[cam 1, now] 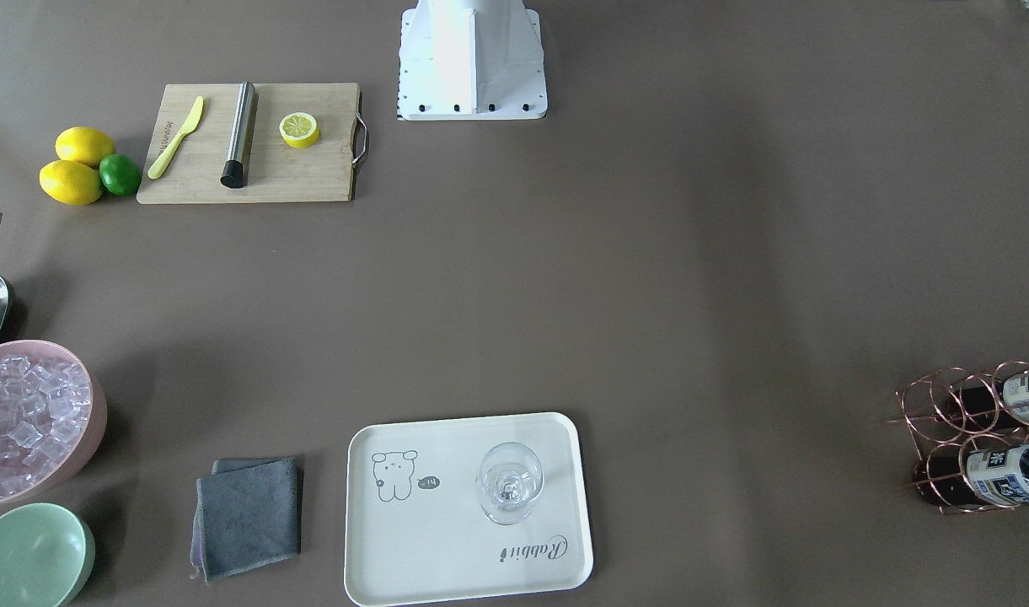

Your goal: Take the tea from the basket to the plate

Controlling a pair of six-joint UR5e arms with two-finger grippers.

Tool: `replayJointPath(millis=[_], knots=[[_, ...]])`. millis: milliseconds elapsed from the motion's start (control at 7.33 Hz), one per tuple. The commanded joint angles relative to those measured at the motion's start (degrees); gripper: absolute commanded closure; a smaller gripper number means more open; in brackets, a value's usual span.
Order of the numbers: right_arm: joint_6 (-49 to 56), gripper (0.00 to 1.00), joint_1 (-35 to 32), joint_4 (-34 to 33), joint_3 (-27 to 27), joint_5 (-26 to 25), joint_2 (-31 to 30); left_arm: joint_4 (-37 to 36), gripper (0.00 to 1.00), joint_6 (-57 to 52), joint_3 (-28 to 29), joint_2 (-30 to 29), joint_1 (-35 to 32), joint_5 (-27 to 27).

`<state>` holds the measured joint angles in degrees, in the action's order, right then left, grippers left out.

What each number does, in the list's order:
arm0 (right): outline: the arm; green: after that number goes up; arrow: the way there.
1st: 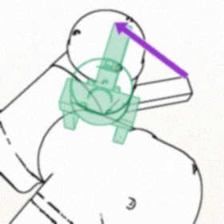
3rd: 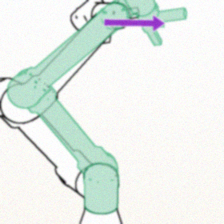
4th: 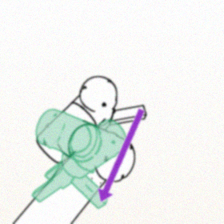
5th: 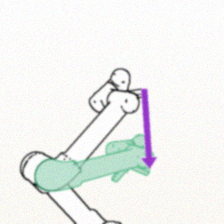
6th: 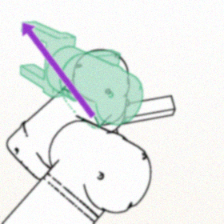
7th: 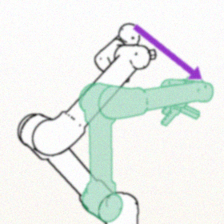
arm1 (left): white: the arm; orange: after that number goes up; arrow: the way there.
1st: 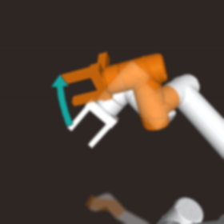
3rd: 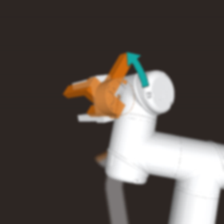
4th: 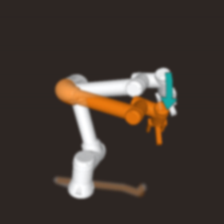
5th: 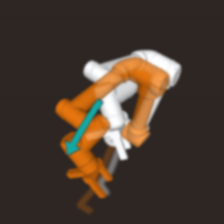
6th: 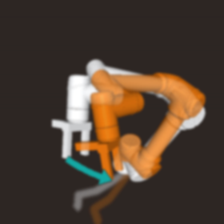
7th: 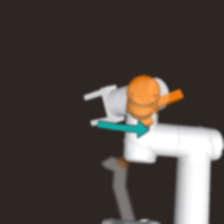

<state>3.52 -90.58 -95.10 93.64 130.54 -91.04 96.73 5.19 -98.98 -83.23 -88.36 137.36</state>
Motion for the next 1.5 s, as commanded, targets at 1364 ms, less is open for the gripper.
replayJointPath(millis=[1364], knots=[[0.0,0.00,0.1,0.0,-2.6,-0.1,0.1,-0.1,0.02,0.0,-0.3,0.3,-0.2,-0.8]])
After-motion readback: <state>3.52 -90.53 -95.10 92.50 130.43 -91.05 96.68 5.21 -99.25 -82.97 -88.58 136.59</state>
